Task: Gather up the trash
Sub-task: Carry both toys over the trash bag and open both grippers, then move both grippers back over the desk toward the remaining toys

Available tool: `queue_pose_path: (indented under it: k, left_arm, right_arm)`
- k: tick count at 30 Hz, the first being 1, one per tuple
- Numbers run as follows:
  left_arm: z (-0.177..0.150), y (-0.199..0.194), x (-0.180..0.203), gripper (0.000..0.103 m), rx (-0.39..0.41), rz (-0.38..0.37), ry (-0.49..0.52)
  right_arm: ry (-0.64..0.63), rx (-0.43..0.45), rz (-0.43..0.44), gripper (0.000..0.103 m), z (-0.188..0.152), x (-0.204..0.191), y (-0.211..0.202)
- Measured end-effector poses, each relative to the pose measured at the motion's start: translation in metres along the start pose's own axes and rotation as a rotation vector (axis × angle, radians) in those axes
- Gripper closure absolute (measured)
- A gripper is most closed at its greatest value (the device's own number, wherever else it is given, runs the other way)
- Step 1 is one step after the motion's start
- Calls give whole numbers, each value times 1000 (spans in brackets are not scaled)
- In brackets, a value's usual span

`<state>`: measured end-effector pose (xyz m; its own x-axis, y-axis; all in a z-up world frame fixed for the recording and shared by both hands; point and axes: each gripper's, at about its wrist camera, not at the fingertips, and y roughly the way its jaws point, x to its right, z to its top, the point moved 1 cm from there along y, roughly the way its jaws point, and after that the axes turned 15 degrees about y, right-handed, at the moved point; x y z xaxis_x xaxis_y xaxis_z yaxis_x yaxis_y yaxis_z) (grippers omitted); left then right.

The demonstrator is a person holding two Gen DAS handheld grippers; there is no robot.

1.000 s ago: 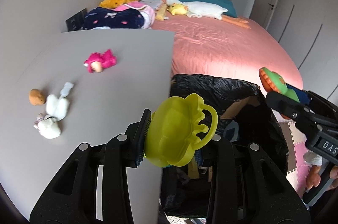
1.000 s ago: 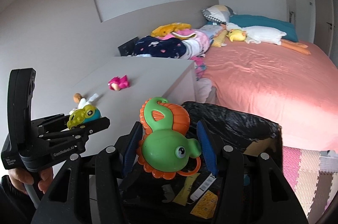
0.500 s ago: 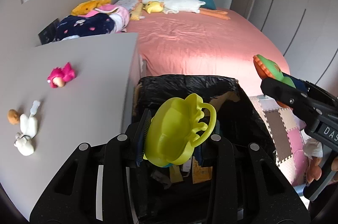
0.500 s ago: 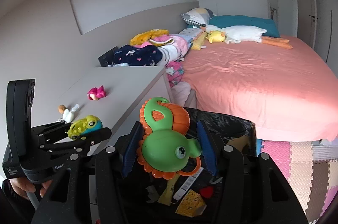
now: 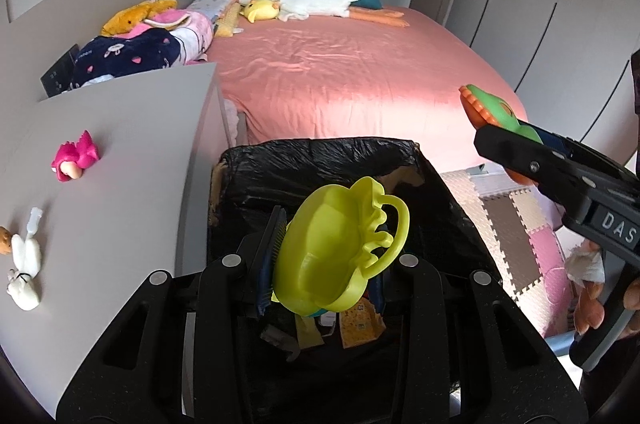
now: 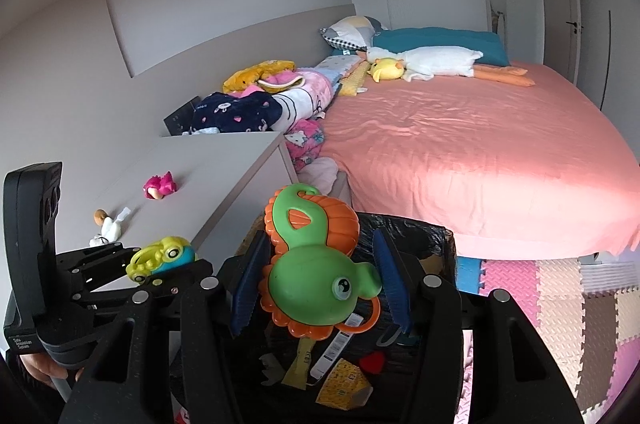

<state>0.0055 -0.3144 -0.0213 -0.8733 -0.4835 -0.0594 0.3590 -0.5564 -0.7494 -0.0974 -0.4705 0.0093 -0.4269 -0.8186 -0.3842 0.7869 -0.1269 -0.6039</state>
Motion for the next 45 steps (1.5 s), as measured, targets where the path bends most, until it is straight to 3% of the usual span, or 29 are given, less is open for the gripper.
queue_pose_path:
  k: [2, 3, 4, 9, 20, 38, 45]
  left_arm:
    - [-1, 1, 3, 51, -3, -18, 22]
    - [-1, 0, 5, 18, 6, 13, 34]
    - [-2, -2, 6, 6, 19, 39, 40]
    - [-3, -3, 11, 6, 19, 77, 84]
    - [-15, -5, -10, 6, 2, 110, 37]
    - [-57, -29, -85, 6, -22, 225, -89]
    - [-70, -39, -116, 6, -20, 315, -122]
  right_arm:
    - [1, -3, -13, 47, 2, 1, 3]
    - [9, 3, -17, 34, 3, 3, 3]
    - [18, 11, -23, 20, 5, 4, 3]
    - [57, 52, -43, 17, 7, 11, -1]
    - [57, 24, -22, 16, 2, 5, 9]
    - [-25, -57, 59, 16, -14, -66, 53]
    - [-28, -92, 102, 16, -19, -92, 70]
